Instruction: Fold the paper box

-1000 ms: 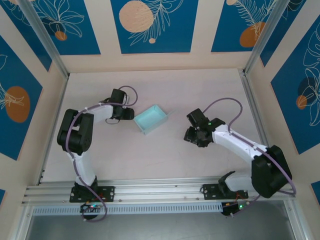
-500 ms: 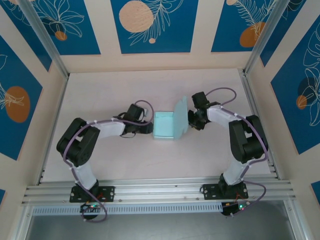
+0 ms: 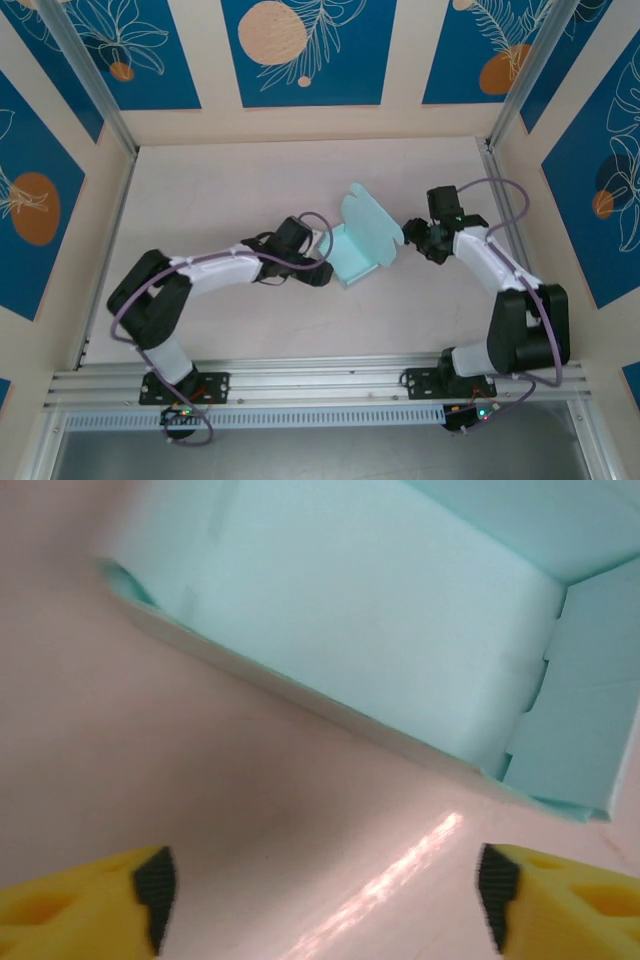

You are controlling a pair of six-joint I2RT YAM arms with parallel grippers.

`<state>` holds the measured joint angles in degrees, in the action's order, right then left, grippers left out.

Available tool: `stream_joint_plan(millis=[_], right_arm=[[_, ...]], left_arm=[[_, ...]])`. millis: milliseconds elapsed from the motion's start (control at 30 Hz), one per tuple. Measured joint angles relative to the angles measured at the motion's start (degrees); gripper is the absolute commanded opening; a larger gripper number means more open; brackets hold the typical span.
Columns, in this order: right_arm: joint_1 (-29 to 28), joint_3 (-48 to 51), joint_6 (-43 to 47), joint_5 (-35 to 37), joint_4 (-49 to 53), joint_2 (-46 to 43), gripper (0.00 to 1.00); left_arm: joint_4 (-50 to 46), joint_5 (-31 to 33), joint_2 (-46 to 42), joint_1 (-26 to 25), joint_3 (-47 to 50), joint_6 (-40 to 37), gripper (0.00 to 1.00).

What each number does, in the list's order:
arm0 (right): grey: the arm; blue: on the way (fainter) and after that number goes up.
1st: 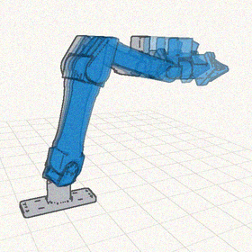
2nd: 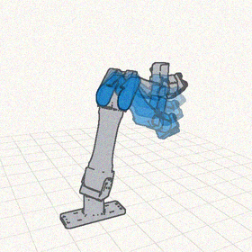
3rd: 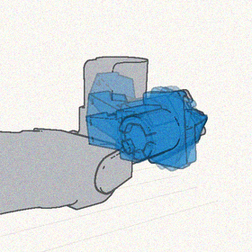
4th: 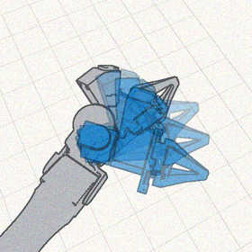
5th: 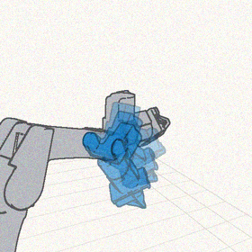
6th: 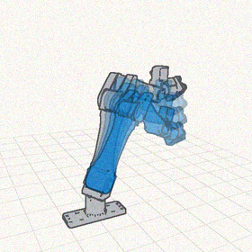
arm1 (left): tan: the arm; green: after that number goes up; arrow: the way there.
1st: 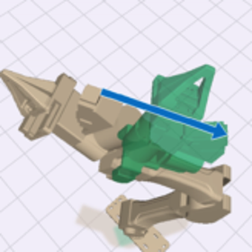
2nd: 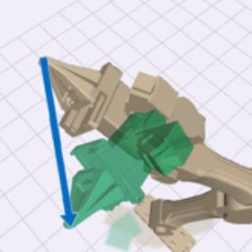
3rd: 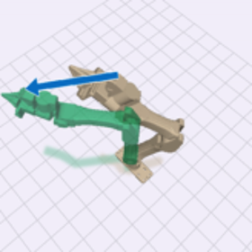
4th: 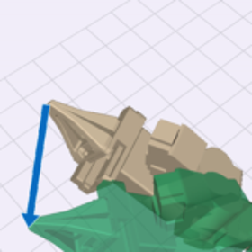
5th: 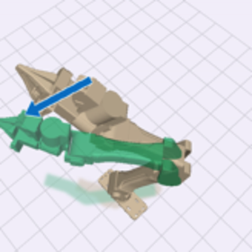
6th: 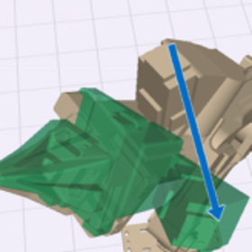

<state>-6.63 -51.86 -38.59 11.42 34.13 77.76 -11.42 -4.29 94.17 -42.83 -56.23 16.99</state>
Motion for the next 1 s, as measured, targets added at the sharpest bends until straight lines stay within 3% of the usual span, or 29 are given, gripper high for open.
stream_joint_plan(millis=[200, 333, 500, 800, 1000], right_arm=[[-2.0, 9.0, -4.2, 1.5, 4.9, -11.3, 0.81], [-7.2, 12.6, -8.2, 2.2, 8.8, -19.4, 0.85], [-17.7, 13.9, -15.3, 4.7, 12.0, -25.5, 0.87], [-37.6, 15.5, -32.2, 10.0, 13.4, -21.6, 0.91], [-41.5, 14.3, -36.9, 10.3, 9.5, -14.4, 0.89]], left_arm=[[-4.3, 4.4, -7.1, 6.8, -3.1, -6.4, 1.00], [-4.9, 5.1, -3.4, 11.7, -7.2, -10.1, 1.00], [-5.8, 3.0, 4.9, 16.2, -13.7, -12.3, 1.00], [-7.0, -3.5, 11.9, 18.1, -22.4, -14.2, 1.00], [-5.7, -8.1, 13.3, 18.4, -22.4, -13.2, 0.96]])
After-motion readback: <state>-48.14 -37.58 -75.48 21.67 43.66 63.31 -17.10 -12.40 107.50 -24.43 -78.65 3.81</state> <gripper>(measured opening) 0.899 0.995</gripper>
